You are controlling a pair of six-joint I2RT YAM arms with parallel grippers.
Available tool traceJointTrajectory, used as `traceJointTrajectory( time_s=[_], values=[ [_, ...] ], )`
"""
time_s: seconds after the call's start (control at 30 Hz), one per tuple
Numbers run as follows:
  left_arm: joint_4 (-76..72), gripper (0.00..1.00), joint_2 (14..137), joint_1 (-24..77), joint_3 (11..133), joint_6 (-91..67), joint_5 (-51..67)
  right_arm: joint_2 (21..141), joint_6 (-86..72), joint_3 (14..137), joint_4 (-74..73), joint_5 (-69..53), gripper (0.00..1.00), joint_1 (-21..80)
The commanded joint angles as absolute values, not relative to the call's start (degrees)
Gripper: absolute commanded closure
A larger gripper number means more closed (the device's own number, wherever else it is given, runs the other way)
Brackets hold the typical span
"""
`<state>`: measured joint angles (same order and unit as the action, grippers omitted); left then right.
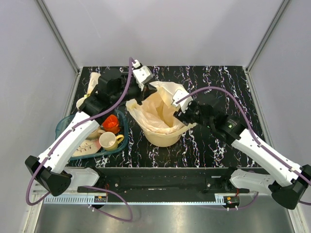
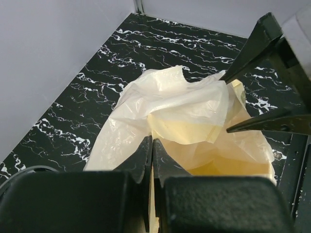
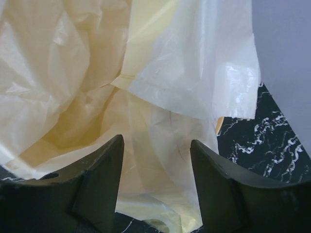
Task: Put the trash bags into the trash bin
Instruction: Place the trash bag in the trash bin.
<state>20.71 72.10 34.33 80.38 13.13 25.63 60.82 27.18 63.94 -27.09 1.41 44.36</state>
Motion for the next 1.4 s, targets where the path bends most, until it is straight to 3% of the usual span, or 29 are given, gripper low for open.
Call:
traceJointTrajectory(
  time_s=[0.0,0.03,0.07,0.2,0.23,0.37,0.77,1.37],
  values=[
    [15.65,1.0,69.79,32.52,79.45,9.76,28.56,61.7,28.48,67.76,-21.89,8.78,0.39,44.21],
    [15.56,1.0,69.7,32.17,79.19,9.49,28.65,61.79,28.39,68.02,-21.1,9.75,0.49,44.21],
    [15.3,1.0,69.61,31.56,78.93,8.97,29.09,61.27,28.39,68.72,-21.01,10.45,0.52,44.12],
    [14.94,1.0,69.7,30.15,78.14,8.26,29.62,59.86,27.77,70.57,-21.09,10.02,0.55,44.12],
    [14.42,1.0,69.78,29.8,77.87,8.17,29.45,59.77,28.21,70.84,-21.53,9.93,0.67,44.21],
    [12.4,1.0,70.66,28.74,77.52,8.61,27.08,61.25,30.58,70.49,-20.13,10.63,1.0,42.81],
    [10.63,1.0,79.18,24.17,80.42,13.27,21.89,75.83,27.08,78.92,-15.2,4.58,1.0,31.29],
    [16.87,1.0,96.94,16.79,88.07,0.18,25.14,91.05,13.37,84.73,-28.38,-14.15,1.0,20.22]
  ],
)
